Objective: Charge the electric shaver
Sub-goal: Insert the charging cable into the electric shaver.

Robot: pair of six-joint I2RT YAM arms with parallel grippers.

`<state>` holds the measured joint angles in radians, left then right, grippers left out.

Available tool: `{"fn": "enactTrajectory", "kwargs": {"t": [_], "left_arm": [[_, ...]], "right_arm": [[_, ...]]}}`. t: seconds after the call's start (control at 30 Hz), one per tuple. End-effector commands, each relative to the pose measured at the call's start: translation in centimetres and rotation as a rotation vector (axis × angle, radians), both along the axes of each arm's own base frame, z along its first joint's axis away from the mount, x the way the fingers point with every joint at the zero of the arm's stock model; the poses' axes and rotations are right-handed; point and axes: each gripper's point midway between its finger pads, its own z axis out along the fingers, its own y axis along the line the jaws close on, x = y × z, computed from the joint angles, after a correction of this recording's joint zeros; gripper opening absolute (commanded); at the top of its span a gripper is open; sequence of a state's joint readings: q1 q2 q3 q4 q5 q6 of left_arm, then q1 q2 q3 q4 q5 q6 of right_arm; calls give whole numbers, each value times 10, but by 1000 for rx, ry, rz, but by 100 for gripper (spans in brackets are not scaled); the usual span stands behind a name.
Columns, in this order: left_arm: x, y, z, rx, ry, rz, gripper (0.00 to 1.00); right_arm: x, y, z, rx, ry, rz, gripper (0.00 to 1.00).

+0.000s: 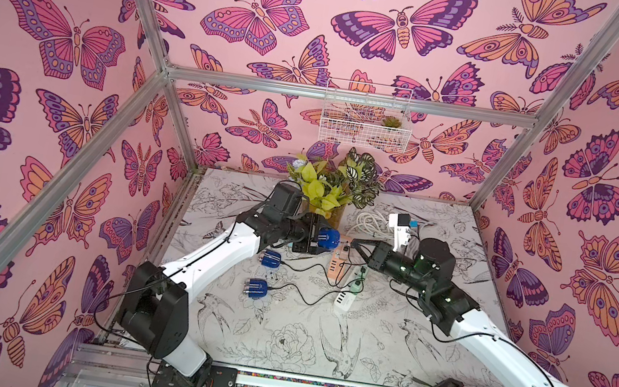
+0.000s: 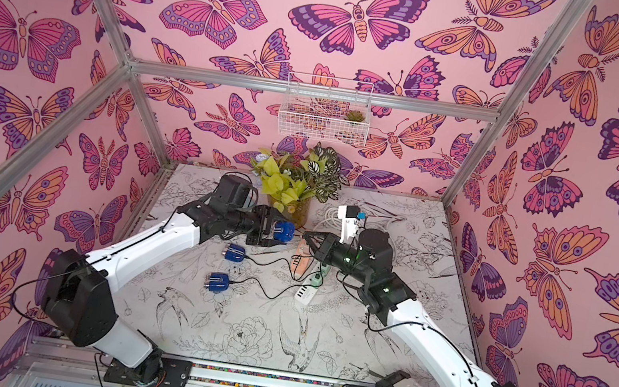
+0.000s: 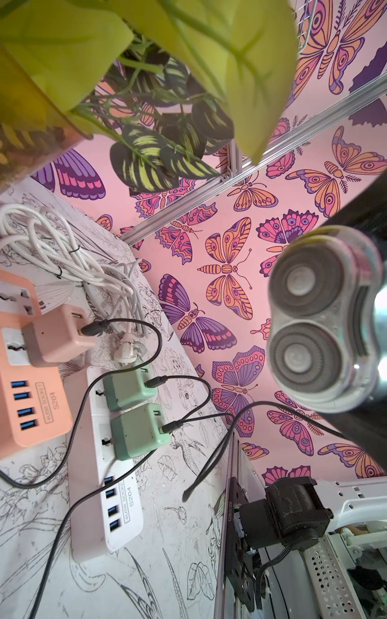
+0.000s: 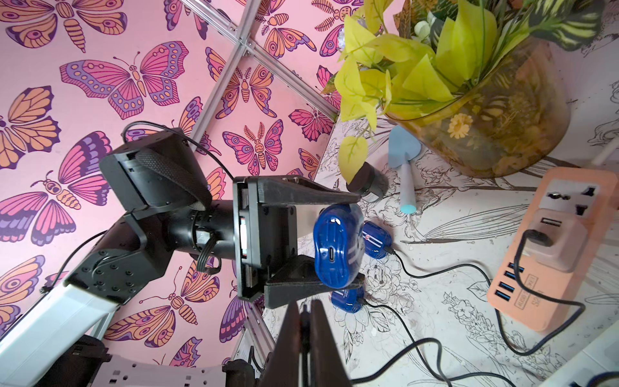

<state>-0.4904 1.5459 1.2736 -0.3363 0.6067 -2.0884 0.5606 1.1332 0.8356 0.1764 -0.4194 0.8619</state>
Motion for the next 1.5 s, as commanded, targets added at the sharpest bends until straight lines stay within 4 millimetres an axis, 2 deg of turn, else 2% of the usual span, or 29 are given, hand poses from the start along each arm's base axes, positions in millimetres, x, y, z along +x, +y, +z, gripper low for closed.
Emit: {"fn": "enactTrajectory", "kwargs": {"t": [0.0, 0.4, 1.47], "left_arm": [[-2, -1, 11, -50, 24, 20, 0], [-2, -3, 11, -52, 30, 19, 0], [-6, -11, 15, -51, 25, 7, 0]], "right_arm": [[7, 6, 11, -24, -48, 6, 0], [14, 26, 6, -8, -78, -3, 0], [29, 29, -9, -46, -54, -35, 0]]}}
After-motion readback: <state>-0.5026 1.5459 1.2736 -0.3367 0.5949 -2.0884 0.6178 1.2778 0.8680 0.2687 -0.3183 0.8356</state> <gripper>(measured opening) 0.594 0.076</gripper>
